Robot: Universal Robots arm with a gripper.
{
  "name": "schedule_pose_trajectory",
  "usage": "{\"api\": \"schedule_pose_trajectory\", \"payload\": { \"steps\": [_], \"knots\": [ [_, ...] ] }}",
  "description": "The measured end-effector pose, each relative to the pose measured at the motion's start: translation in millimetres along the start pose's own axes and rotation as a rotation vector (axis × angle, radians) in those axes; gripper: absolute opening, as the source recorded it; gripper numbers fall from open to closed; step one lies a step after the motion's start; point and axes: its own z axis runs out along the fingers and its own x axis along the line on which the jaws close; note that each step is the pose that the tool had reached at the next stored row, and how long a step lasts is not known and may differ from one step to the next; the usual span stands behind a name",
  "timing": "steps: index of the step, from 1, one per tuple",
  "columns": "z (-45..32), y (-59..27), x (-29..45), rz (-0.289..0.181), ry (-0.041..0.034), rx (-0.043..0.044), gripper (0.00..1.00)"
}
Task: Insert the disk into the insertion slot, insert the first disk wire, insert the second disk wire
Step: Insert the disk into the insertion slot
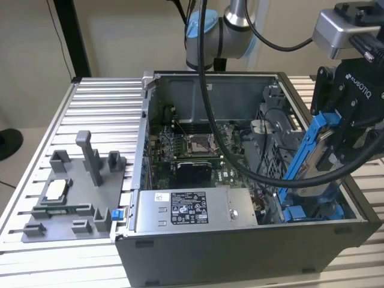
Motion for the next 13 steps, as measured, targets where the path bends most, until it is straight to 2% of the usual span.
{"api": "schedule_pose_trajectory", "payload": {
  "steps": [13],
  "knots": [
    [23.7,-0.5,1.6,-0.001,-0.0026,-0.0001,0.0]
  ]
}}
